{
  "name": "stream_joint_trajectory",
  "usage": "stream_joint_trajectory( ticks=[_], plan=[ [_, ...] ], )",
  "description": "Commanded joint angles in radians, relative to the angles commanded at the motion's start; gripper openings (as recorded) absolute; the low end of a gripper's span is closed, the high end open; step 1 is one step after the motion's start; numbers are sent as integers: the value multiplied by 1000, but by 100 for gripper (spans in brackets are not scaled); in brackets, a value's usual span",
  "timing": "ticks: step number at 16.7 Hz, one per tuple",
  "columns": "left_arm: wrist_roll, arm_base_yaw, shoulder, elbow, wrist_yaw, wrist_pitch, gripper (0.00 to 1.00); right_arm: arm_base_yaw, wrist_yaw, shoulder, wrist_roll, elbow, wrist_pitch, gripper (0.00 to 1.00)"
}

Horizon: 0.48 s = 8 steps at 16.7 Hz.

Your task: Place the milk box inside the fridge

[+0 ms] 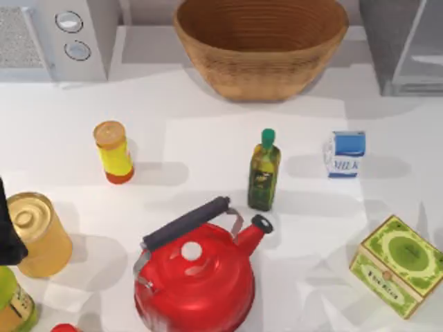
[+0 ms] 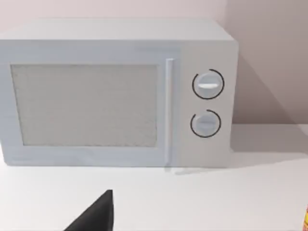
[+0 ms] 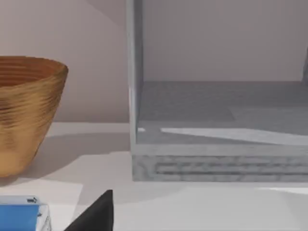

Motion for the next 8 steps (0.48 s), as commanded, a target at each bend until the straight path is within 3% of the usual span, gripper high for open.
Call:
stream_joint_trajectory(
  ticks=[4, 8],
  plan=[
    [0, 0, 0, 0, 0, 0, 100, 12, 10, 31, 7, 13, 15, 100],
    [0, 0, 0, 0, 0, 0, 100, 78, 69, 222, 44, 86, 96, 100]
  ],
)
